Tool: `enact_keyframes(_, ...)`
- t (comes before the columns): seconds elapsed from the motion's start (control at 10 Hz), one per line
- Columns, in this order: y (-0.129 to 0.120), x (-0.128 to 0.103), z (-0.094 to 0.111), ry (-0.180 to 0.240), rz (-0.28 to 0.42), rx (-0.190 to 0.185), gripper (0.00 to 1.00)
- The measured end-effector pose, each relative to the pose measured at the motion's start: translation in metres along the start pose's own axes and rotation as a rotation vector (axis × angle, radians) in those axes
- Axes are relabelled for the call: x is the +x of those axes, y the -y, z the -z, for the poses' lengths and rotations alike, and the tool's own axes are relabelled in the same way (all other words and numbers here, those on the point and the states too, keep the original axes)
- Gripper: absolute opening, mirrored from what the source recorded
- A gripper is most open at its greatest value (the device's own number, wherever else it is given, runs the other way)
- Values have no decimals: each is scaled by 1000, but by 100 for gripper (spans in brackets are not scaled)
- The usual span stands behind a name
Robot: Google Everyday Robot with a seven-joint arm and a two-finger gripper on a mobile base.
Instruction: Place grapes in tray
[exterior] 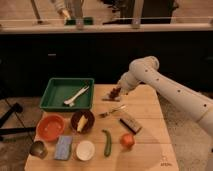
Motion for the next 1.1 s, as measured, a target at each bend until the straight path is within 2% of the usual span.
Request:
enact_keyframes(0.4,28,-48,-30,57,132,-72,0)
enact_keyframes(1.1,30,-50,-31,62,139,-73,0)
